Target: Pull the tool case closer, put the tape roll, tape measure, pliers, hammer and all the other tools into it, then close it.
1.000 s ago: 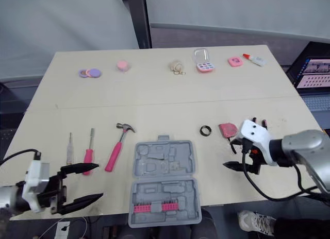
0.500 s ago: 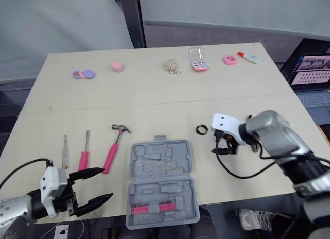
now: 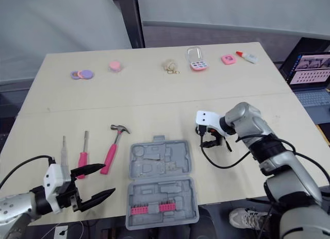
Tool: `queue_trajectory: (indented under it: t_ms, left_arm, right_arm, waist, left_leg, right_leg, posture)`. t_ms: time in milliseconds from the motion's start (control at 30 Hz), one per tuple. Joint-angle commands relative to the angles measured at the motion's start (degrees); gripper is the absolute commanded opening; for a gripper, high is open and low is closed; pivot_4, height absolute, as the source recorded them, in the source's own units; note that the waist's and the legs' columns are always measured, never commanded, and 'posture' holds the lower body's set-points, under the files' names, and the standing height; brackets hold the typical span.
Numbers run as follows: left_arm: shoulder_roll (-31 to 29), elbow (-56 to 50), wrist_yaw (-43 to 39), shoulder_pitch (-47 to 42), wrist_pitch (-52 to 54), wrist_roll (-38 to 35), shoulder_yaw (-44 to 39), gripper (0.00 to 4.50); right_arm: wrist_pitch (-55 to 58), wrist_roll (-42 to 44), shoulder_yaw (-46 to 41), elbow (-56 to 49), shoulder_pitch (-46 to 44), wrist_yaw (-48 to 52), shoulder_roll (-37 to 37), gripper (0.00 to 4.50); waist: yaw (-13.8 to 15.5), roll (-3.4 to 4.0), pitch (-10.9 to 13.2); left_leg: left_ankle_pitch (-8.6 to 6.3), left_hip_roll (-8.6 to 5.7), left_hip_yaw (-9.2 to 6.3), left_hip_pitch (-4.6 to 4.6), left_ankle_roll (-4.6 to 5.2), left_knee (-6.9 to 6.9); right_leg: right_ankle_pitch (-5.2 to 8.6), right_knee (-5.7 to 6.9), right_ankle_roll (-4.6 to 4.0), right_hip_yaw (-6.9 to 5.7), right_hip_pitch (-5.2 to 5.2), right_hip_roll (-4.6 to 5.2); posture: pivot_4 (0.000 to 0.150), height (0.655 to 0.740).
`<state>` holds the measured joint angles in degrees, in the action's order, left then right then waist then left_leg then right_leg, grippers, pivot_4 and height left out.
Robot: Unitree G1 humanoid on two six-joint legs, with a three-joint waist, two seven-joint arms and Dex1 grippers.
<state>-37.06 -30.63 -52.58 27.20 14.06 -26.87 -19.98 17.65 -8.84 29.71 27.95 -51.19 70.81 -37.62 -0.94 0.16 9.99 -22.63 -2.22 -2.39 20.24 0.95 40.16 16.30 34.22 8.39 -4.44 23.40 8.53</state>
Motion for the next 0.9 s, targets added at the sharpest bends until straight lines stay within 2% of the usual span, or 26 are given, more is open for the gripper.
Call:
queue_trajectory:
  t_ms: [33,533,633,867,900]
  left_arm:
    - [0.35,-2.35,1.03,1.09,-0.31,-0.12,0.04,4.5]
    - [0.86,-5.95,4.87,3.52,0.27,0.28,1.1,4.5]
    - [1.03,-6.05,5.32,3.77,0.25,0.21,1.08,4.5]
    - [1.66,-5.88,5.61,4.92,-0.29,0.1,1.05,4.5]
    - [1.88,-5.78,5.71,5.07,-0.34,-0.07,0.98,4.5]
  right_arm:
    - [-1.75,-1.57,-0.1,2.05,-1.39,1.16,0.84,4.48]
    - [-5.56,-5.71,-0.71,11.02,-5.02,1.06,5.56,4.48]
    - [-5.79,-6.16,-0.62,11.46,-5.17,1.43,5.76,3.6]
    - [-5.5,-6.77,-0.48,11.38,-4.81,2.31,5.64,0.05]
    - [-5.41,-6.8,-0.48,11.23,-4.69,2.39,5.57,0.05]
  waist:
    - [-0.14,0.01,0.01]
    - [-0.81,0.04,0.01]
    - [-0.82,0.05,0.01]
    - [-0.8,0.05,0.01]
    - [-0.79,0.05,0.01]
  left_leg:
    - [0.0,0.0,0.0,0.0,0.0,-0.01]
    - [-0.02,0.01,-0.02,-0.01,-0.03,-0.03]
    - [-0.02,0.01,-0.02,-0.01,-0.03,-0.03]
    - [-0.02,0.02,-0.02,-0.02,-0.04,-0.03]
    - [-0.02,0.01,-0.02,-0.02,-0.04,-0.03]
  right_leg:
    - [0.0,0.01,0.0,0.0,0.0,0.0]
    - [0.0,0.14,0.0,0.02,0.07,0.01]
    - [0.0,0.18,0.0,0.01,0.1,0.01]
    - [0.0,0.2,-0.01,0.02,0.09,0.01]
    - [0.0,0.2,-0.01,0.02,0.09,0.01]
  posture:
    - [0.15,0.74]
    - [0.15,0.74]
    - [0.15,0.74]
    - [0.15,0.74]
    - [0.15,0.74]
